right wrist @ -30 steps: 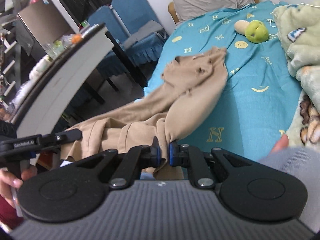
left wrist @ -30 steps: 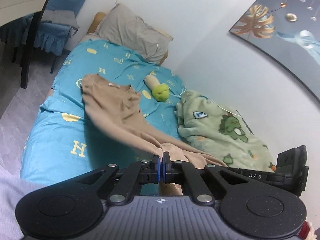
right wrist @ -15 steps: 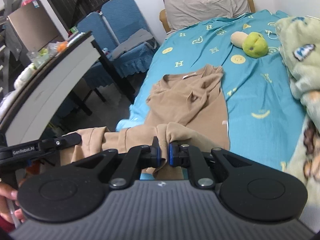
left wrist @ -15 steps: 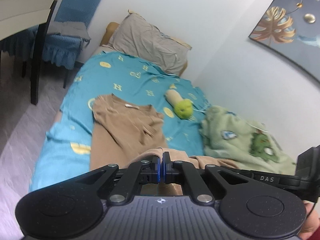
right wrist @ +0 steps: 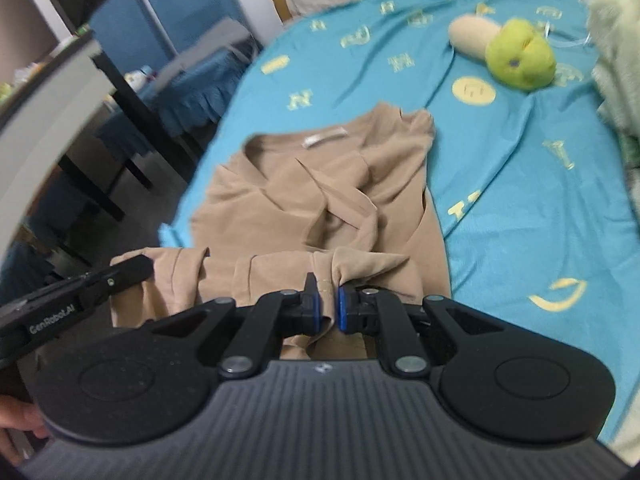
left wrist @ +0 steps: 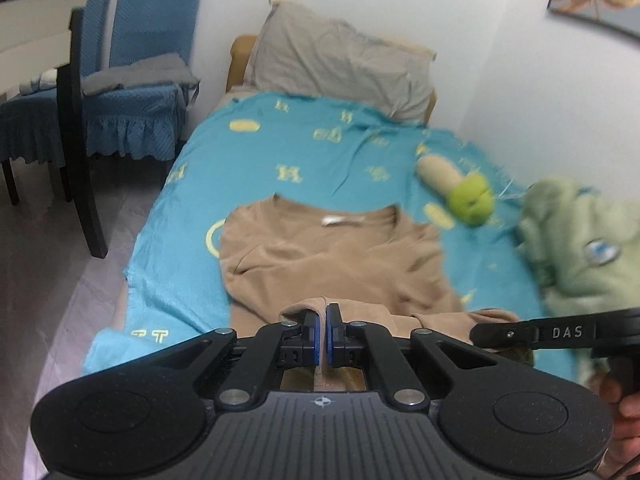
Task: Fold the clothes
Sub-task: 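Lay the hem onto the collar with both tools and open them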
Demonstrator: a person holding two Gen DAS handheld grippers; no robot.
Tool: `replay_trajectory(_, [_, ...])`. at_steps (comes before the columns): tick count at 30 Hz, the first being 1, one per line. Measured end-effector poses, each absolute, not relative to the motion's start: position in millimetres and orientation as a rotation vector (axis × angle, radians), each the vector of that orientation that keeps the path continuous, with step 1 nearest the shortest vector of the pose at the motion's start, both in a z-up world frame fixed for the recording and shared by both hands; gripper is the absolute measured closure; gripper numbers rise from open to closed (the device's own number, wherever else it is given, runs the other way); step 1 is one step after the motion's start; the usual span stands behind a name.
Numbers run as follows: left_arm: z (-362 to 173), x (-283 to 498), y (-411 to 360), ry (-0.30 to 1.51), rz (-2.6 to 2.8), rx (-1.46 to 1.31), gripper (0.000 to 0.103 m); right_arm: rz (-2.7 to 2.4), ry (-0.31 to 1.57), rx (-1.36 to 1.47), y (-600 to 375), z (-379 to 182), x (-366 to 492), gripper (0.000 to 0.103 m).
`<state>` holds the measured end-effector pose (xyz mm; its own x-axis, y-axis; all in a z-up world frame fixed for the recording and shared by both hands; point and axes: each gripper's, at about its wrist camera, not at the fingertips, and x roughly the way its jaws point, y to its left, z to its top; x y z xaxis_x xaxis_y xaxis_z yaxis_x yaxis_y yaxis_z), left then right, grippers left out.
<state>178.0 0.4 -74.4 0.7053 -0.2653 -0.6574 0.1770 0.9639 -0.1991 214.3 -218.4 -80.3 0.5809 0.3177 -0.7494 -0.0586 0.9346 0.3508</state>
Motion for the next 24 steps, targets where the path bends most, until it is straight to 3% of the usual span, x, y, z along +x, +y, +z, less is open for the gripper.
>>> replay_trajectory(5, [-125, 208, 5, 0.804, -0.21, -0.109, 0.098, 0.213, 0.975, 0.276, -211, -118, 243, 0.09])
replay_trajectory(12, [-128, 212, 3, 0.808, -0.198, -0.088, 0.092, 0.187, 0.987, 0.265, -204, -127, 251, 0.087])
replay_trajectory(14, [-121, 204, 0, 0.796, -0.191, -0.073, 0.064, 0.185, 0.987, 0.263, -204, -125, 249, 0.087])
replay_trajectory(16, [-110, 192, -2, 0.768, -0.188, -0.056, 0.054, 0.189, 0.978, 0.251, -204, -118, 245, 0.082])
replay_trajectory(18, [-96, 176, -5, 0.74, -0.191, -0.046, 0.049, 0.202, 0.942, 0.242, -205, -106, 233, 0.069])
replay_trajectory(20, [-82, 159, -5, 0.712, -0.188, -0.052, 0.034, 0.206, 0.894, 0.23, -206, -93, 219, 0.042])
replay_trajectory(21, [-74, 149, -5, 0.696, -0.188, -0.056, 0.031, 0.205, 0.854, 0.213, -206, -85, 207, 0.023])
replay_trajectory(22, [-65, 139, -6, 0.676, -0.192, -0.056, 0.024, 0.206, 0.814, 0.196, -206, -76, 196, 0.013])
replay_trajectory(24, [-48, 119, -7, 0.63, -0.203, -0.04, 0.016, 0.226, 0.746, 0.175, -207, -60, 177, 0.014])
